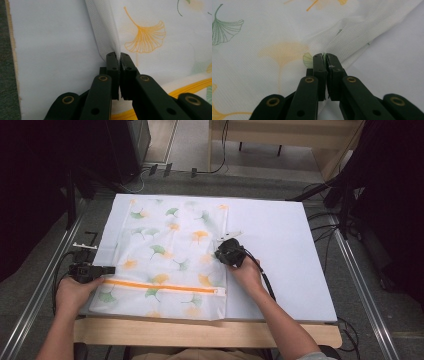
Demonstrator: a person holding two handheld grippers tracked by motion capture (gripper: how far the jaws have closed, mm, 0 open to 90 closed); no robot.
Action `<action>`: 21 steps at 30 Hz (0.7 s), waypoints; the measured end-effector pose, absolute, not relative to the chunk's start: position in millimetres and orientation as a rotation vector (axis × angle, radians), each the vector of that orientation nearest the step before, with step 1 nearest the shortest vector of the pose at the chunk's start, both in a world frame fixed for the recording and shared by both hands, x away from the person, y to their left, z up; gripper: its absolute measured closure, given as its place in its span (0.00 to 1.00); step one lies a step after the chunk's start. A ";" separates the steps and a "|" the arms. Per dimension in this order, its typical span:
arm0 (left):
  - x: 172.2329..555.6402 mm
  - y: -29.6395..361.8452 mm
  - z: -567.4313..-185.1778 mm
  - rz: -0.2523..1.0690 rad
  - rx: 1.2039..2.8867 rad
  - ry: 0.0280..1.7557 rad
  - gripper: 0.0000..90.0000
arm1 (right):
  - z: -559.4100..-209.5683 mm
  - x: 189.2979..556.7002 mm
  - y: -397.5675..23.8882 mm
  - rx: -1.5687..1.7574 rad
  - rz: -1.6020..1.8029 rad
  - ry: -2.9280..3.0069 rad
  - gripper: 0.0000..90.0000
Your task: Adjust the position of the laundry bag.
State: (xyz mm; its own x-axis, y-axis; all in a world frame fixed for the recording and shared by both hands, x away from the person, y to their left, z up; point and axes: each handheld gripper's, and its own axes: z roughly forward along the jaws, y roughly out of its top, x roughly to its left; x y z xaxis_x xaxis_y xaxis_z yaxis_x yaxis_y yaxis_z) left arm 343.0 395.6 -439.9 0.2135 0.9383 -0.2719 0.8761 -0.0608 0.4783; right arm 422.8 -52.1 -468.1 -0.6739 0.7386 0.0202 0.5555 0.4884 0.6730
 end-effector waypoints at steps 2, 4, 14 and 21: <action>343.0 395.5 -439.8 0.149 1.947 1.673 0.98 | -468.1 422.7 -51.7 1.092 0.964 2.465 0.99; 343.0 396.0 -440.0 0.144 1.936 1.677 0.99 | -467.6 422.6 -51.1 1.094 0.959 2.468 1.00; 340.1 396.8 -432.5 0.142 1.897 1.640 1.00 | -459.2 427.5 -62.1 1.165 0.992 2.481 1.00; 340.4 381.4 -428.1 0.128 1.912 1.592 1.00 | -455.0 431.7 -74.8 1.199 0.963 2.469 1.00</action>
